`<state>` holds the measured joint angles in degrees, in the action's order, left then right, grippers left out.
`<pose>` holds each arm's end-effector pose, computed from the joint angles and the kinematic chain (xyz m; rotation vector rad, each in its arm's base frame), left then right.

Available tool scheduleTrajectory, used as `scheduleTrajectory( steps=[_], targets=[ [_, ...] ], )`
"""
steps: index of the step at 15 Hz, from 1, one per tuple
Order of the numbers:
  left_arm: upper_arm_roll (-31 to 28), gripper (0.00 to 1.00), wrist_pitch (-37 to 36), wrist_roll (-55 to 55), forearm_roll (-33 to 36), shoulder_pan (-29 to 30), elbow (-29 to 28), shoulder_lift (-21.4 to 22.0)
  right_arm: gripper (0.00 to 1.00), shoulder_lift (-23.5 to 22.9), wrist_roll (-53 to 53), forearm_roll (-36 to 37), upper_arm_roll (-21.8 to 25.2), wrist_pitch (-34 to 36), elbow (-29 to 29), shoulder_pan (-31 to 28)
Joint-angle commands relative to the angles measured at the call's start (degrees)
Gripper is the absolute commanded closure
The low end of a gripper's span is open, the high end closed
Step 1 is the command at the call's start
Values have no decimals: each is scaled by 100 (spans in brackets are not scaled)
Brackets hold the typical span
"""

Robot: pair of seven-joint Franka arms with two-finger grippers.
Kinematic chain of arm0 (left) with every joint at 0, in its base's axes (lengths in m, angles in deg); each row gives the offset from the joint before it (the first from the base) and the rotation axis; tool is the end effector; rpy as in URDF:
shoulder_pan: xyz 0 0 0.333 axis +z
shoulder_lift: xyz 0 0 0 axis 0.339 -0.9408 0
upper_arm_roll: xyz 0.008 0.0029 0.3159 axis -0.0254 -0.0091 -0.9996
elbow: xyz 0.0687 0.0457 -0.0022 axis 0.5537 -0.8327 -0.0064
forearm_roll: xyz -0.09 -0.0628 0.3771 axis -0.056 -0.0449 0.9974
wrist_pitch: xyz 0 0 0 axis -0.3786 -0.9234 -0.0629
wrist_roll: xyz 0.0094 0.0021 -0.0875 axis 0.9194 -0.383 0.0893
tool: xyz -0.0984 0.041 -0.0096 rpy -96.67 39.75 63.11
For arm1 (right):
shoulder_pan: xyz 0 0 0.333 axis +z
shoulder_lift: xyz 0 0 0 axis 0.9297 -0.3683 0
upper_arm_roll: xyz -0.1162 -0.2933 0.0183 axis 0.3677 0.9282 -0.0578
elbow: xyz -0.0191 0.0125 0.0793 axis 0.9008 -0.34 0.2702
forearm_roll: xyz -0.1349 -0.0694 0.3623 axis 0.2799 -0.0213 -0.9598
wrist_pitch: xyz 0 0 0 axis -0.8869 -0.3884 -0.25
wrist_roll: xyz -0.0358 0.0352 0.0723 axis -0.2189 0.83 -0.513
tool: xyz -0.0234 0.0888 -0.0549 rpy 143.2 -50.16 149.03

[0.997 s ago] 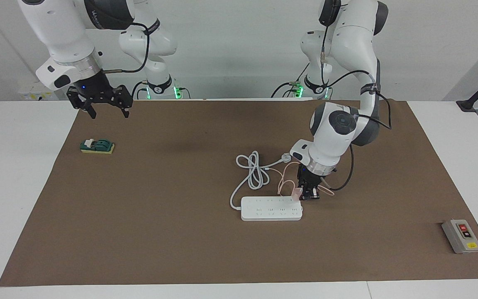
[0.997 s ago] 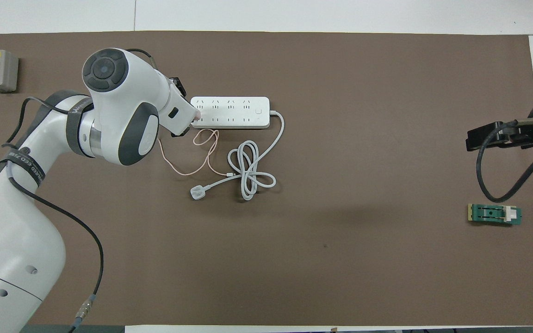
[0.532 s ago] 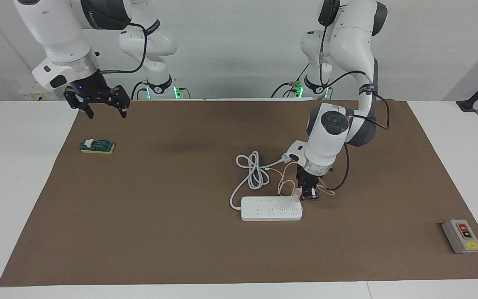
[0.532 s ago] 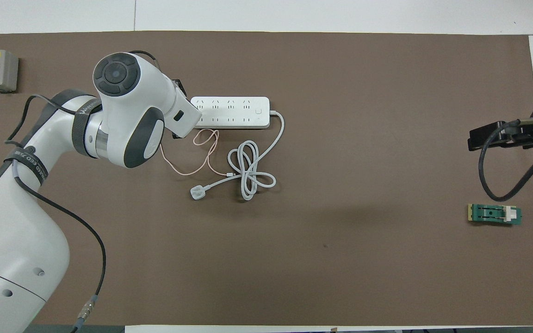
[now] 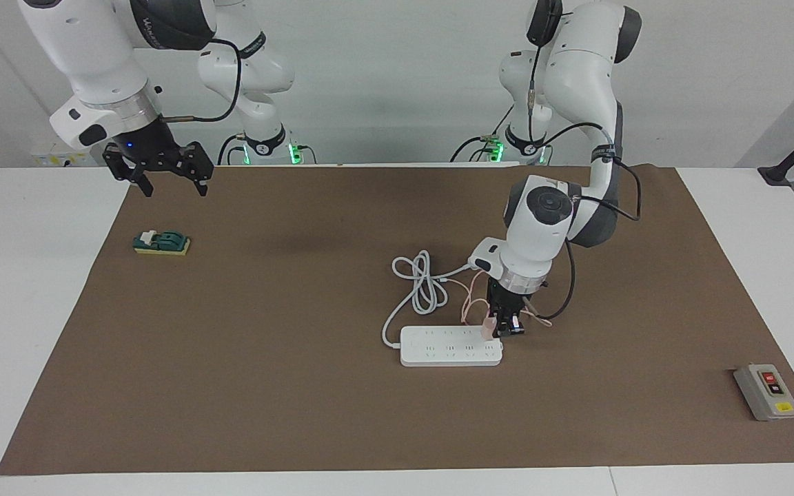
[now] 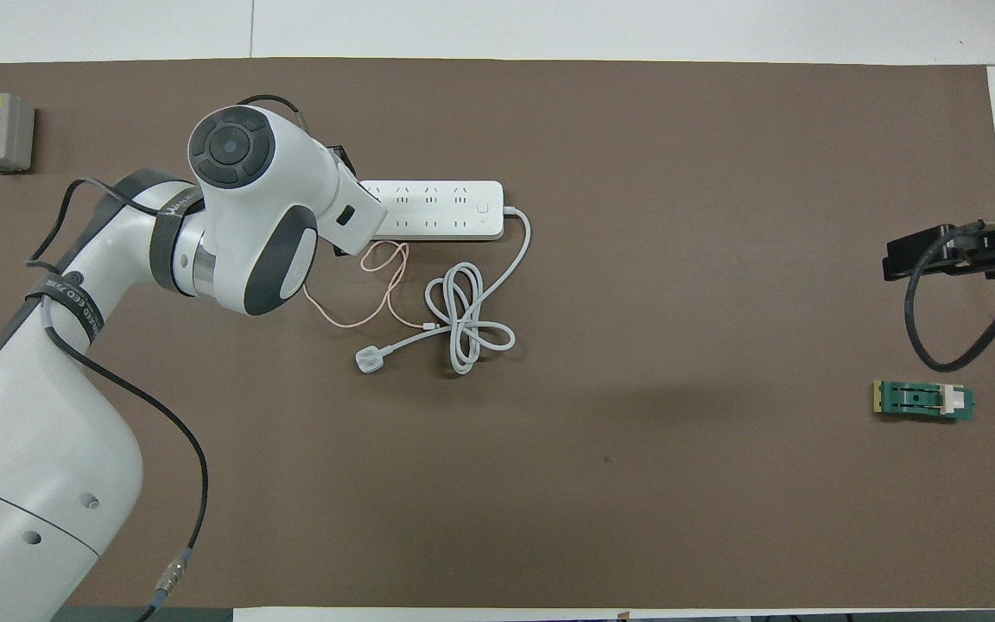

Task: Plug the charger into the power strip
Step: 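Align and push the charger prongs into a power strip socket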

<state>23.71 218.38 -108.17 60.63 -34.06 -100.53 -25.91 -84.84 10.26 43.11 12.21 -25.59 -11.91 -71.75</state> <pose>0.6372 -0.2677 0.3517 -2.2371 2.1305 -0.2514 0.5454 0.0012 0.6115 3.1330 -0.0135 -0.0253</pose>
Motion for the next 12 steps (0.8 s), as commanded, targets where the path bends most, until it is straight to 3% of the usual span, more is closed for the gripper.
scheduleTrajectory(
  steps=[1,3,12],
  targets=[
    [-76,100,111,135,254,-70,-35,-5,0,96,59,-98,-47,-24,-97,-77],
    [-67,100,120,135,552,-53,-26,-14,0,96,59,-98,-47,-33,-97,-68],
    [-32,100,85,293,527,-88,-78,-14,0,96,59,-98,-47,-41,-97,-68]
  ],
)
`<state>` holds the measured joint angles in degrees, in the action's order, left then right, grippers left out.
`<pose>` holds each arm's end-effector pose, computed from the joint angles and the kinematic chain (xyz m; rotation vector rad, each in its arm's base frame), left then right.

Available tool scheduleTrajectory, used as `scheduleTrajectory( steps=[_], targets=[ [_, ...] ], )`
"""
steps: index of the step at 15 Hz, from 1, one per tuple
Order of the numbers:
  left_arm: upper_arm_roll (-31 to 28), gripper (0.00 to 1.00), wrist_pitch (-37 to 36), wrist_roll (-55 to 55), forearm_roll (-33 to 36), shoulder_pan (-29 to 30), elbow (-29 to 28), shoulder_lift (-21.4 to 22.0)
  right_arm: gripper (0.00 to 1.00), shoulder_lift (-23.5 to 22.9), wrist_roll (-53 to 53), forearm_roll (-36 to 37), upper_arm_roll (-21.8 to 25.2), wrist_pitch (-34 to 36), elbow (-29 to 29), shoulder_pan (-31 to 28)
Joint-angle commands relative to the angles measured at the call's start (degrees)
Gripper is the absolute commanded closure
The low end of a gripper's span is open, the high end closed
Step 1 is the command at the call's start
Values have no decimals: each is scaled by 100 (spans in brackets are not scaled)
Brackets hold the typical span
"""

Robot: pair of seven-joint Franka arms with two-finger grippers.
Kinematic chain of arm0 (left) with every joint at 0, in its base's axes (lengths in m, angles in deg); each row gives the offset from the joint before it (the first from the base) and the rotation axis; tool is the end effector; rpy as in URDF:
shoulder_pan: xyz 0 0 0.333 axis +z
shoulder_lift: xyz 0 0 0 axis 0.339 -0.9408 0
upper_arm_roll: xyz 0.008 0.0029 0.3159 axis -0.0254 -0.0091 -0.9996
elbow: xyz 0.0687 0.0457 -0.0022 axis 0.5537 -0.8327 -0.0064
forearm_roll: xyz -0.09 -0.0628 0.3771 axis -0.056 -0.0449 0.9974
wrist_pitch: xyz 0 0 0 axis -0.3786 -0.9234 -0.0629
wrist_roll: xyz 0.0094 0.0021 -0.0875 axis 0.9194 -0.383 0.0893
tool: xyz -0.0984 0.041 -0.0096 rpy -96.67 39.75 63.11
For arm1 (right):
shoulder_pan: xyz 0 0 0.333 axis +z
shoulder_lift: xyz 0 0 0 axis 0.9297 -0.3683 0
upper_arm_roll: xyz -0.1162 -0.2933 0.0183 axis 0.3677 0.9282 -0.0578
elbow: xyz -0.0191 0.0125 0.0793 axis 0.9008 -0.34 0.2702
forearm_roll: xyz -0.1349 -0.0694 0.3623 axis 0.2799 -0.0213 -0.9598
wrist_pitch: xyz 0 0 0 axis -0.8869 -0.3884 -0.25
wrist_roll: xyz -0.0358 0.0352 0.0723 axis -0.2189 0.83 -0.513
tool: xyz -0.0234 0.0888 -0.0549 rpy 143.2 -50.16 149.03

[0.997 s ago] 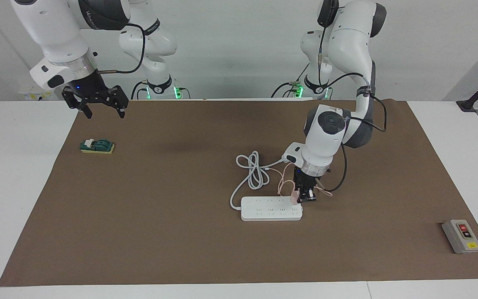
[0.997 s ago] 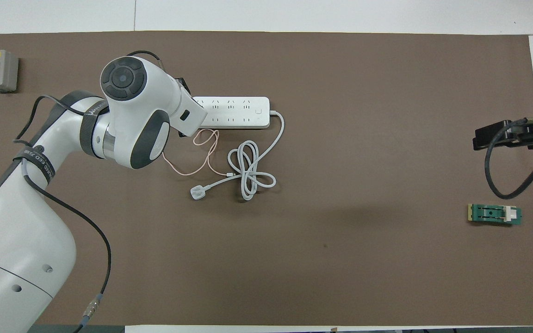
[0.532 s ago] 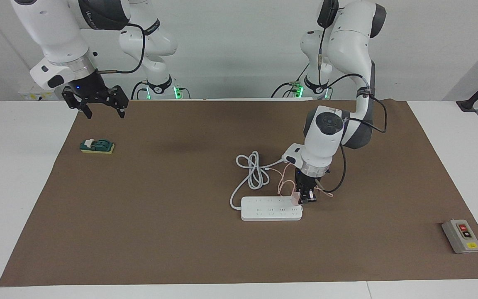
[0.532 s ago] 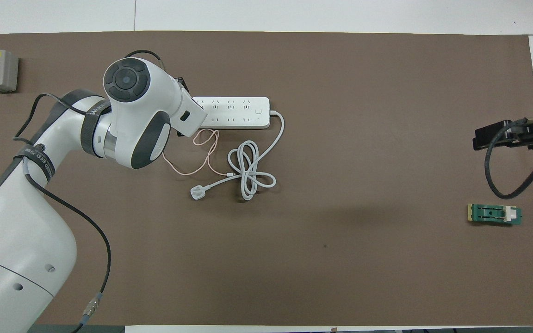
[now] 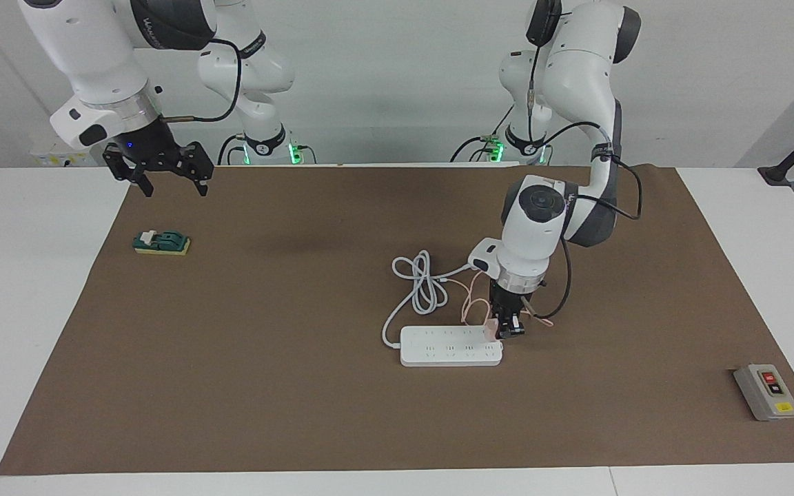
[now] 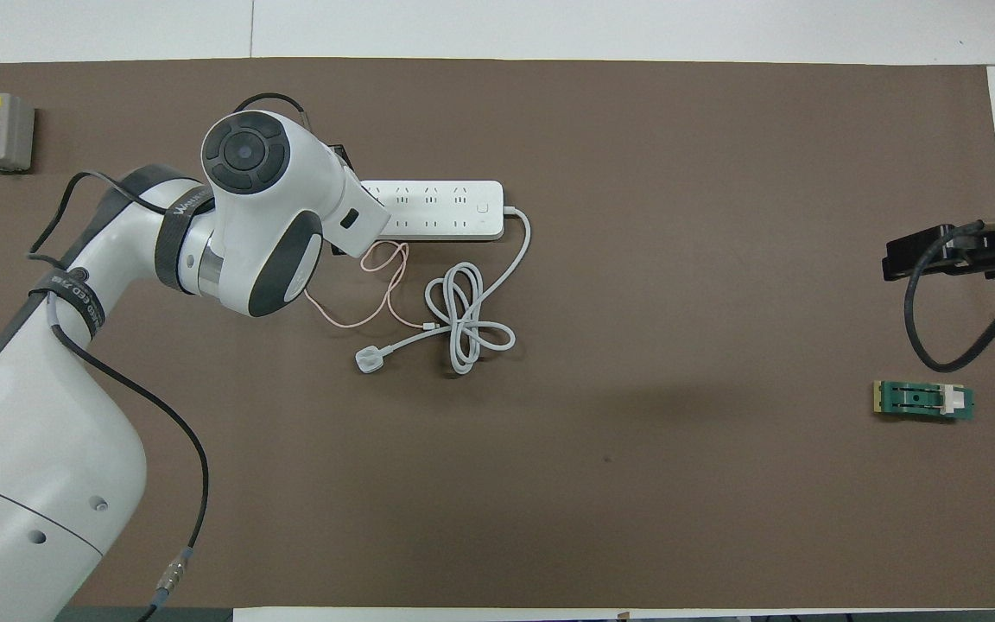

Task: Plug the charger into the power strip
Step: 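Align and push the charger prongs into a power strip socket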

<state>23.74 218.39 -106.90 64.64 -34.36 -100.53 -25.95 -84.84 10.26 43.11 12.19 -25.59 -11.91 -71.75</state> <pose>0.6364 -0.2699 0.3513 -2.1748 2.1248 -0.2226 0.5454 0.0014 0.6115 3.1330 -0.0130 -0.0253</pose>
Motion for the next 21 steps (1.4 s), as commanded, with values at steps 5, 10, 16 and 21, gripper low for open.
scheduleTrajectory(
  steps=[5,10,16,21],
  targets=[
    [44,100,109,166,99,-58,-227,15,0,96,51,-98,-44,-41,-88,-77],
    [53,100,109,157,99,-49,-237,16,0,96,42,-98,-44,-33,-88,-77],
    [53,100,4,78,99,-14,-237,33,0,96,33,-89,-44,-33,-88,-77],
    [62,100,-189,69,99,-32,-228,42,0,96,24,-98,-44,-33,-88,-77]
  ],
)
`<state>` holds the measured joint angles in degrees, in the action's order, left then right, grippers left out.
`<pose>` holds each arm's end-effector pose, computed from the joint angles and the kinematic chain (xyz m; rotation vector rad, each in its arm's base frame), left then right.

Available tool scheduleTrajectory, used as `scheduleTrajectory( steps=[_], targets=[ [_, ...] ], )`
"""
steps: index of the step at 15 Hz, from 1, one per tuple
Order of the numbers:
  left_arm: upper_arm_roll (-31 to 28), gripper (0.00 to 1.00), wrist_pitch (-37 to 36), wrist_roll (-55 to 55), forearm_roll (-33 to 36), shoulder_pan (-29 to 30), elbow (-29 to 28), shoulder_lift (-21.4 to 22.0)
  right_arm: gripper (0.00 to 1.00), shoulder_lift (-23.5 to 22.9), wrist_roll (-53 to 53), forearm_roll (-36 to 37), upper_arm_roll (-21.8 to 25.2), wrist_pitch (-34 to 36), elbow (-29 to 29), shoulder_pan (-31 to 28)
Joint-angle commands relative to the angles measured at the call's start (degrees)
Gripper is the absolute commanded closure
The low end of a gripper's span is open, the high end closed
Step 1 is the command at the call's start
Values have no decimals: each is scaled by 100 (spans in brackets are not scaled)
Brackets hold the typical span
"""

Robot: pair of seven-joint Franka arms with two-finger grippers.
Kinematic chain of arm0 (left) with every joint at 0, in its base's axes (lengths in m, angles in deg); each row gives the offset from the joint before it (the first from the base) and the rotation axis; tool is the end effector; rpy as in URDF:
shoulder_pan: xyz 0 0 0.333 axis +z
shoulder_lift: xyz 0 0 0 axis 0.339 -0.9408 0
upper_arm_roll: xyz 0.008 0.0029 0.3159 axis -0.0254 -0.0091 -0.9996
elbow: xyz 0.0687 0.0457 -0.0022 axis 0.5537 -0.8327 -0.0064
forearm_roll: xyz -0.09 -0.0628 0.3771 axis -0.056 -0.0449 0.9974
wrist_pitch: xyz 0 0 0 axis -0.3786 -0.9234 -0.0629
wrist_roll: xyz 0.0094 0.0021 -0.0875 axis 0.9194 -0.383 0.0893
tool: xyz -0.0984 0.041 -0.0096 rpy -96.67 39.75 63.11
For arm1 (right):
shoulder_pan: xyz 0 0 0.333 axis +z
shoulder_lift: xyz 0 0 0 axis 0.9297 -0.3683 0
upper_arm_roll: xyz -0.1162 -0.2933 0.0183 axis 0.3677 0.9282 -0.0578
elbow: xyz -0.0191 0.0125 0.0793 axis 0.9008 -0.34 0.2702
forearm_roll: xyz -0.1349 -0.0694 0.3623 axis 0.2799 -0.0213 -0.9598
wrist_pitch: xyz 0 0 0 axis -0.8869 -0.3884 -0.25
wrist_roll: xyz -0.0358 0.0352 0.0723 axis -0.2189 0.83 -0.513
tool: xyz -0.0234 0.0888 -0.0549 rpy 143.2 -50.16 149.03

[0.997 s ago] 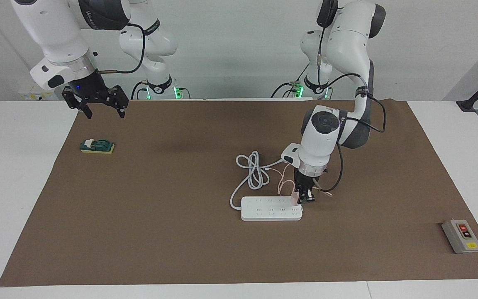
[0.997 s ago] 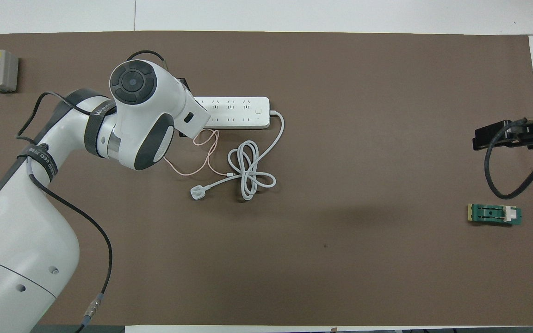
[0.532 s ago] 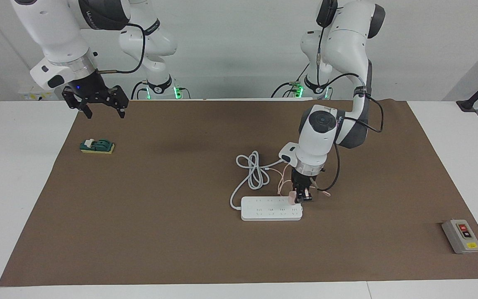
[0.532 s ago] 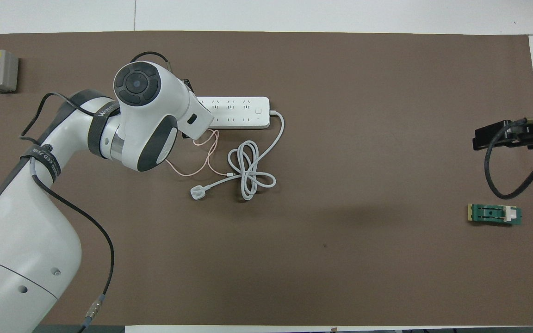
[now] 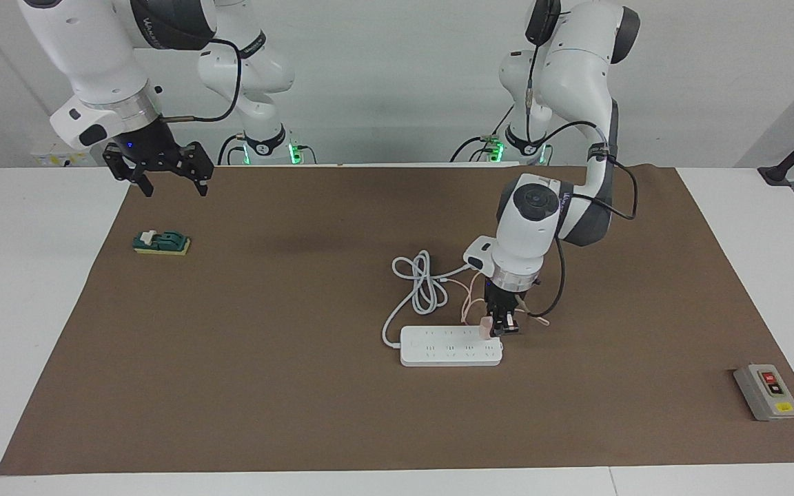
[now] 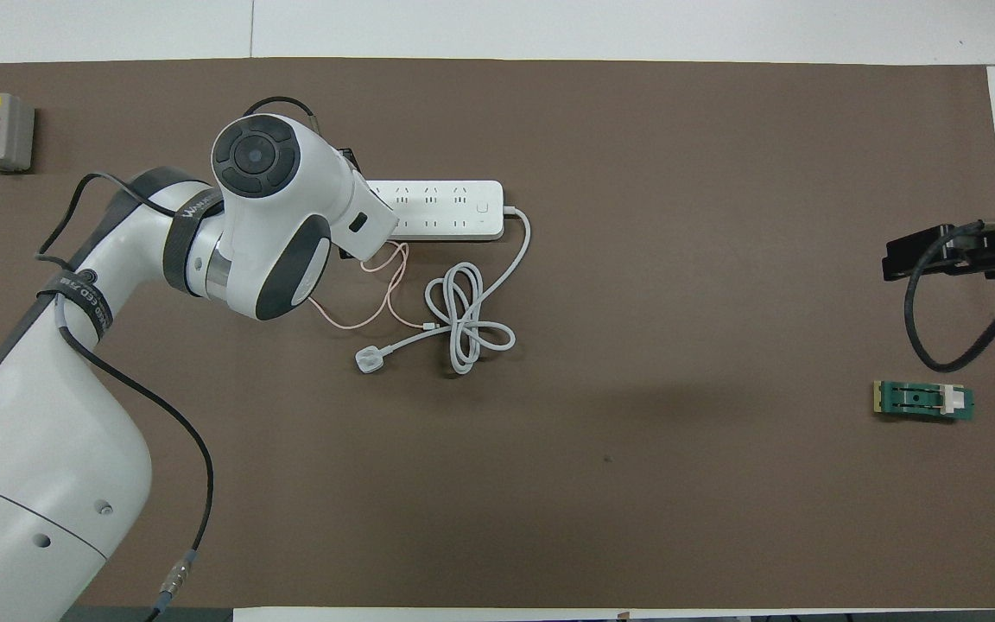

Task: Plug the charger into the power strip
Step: 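Align and push the charger prongs into a power strip socket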

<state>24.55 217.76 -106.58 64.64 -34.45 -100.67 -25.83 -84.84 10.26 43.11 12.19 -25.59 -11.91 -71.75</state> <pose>0.6311 -0.2781 0.3511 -2.1739 2.1409 -0.2127 0.5454 0.0014 0.6115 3.1330 -0.0130 -0.0253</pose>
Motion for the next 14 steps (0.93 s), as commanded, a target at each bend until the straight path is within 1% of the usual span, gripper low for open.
scheduleTrajectory(
  steps=[1,10,14],
  targets=[
    [-29,100,-126,37,99,-22,-205,39,0,96,24,-98,-44,-33,-88,-77],
    [-11,100,-83,64,90,-13,-240,39,0,96,24,-98,-44,-41,-88,-86],
    [24,100,-266,55,99,-13,-231,57,0,96,24,-98,-44,-41,-88,-86]
  ],
)
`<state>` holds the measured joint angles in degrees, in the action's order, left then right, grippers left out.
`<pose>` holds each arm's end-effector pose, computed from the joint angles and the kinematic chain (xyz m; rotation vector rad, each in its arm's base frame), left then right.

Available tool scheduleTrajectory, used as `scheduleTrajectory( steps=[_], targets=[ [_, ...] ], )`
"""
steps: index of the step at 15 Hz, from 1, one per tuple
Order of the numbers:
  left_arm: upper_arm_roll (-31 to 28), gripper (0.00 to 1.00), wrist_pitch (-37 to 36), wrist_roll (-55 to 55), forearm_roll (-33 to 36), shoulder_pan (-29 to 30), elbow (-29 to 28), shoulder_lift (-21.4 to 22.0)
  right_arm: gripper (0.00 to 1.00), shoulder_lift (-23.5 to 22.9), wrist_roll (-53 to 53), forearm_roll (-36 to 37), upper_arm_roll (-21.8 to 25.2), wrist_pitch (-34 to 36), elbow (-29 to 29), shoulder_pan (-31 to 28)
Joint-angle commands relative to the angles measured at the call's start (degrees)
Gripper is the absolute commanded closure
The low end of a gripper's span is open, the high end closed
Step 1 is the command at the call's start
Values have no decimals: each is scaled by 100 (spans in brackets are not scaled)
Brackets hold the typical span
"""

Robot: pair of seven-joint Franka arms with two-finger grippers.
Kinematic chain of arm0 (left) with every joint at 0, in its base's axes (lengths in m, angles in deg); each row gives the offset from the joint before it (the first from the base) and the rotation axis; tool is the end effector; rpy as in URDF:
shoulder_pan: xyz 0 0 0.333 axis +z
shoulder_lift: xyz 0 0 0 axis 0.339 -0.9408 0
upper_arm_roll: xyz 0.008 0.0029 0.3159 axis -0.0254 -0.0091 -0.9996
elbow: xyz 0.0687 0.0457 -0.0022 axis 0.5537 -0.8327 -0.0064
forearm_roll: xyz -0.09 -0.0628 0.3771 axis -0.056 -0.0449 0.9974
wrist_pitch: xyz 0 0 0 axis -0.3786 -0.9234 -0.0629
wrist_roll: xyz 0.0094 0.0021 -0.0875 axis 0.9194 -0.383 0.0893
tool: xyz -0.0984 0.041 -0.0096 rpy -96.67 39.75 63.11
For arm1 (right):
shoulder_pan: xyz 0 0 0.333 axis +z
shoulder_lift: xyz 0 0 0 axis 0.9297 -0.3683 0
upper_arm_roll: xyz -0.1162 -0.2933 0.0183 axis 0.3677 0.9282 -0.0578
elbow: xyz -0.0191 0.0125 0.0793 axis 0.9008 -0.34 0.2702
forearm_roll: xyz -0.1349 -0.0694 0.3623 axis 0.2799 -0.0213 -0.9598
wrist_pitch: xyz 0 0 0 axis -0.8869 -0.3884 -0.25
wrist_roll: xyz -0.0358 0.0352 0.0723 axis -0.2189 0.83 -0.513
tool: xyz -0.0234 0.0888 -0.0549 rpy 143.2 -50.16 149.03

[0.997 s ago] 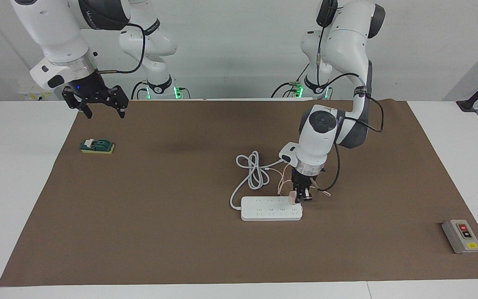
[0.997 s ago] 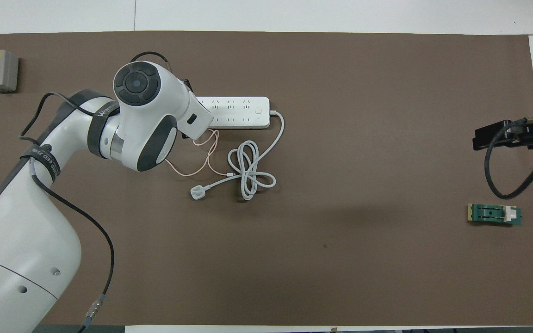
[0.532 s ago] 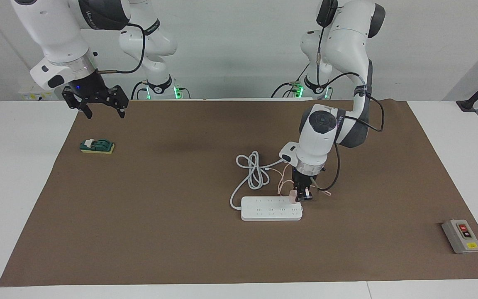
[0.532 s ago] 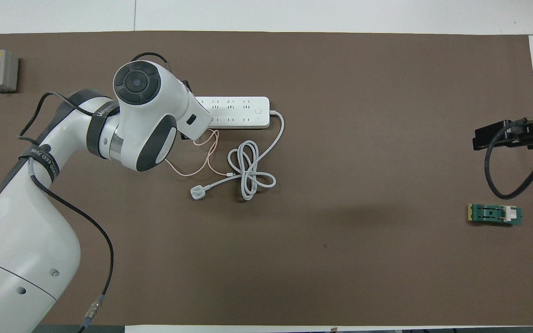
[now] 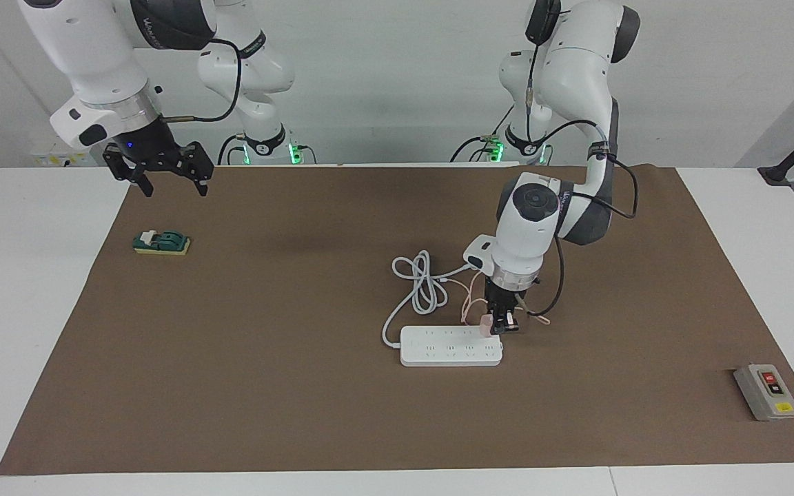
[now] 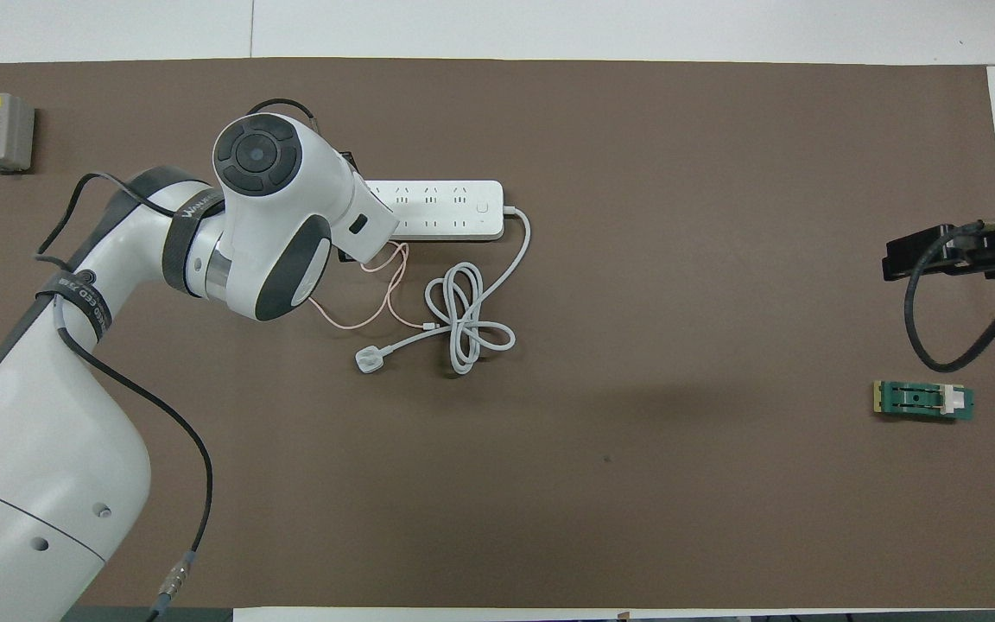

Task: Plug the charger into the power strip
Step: 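Align and push the charger prongs into a power strip socket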

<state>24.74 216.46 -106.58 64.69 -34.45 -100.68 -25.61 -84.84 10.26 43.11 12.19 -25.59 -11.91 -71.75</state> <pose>0.6284 -0.2788 0.3515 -2.1757 2.1488 -0.1855 0.5454 0.0014 0.6115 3.1330 -0.0130 -0.0253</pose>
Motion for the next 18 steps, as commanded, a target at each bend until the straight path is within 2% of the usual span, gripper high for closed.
scheduleTrajectory(
  steps=[1,9,14,18],
  targets=[
    [6,100,-145,55,86,-14,-239,34,0,96,24,-98,-44,-41,-89,-86],
    [50,100,-162,46,51,39,-117,-36,0,88,15,-98,-44,-41,-89,-86],
    [67,100,-829,-6,-467,74,488,-413,0,96,33,-98,-44,-41,-97,-86],
    [67,100,-1042,-102,-503,74,991,-695,0,87,33,-98,-35,-41,-89,-94]
  ],
)
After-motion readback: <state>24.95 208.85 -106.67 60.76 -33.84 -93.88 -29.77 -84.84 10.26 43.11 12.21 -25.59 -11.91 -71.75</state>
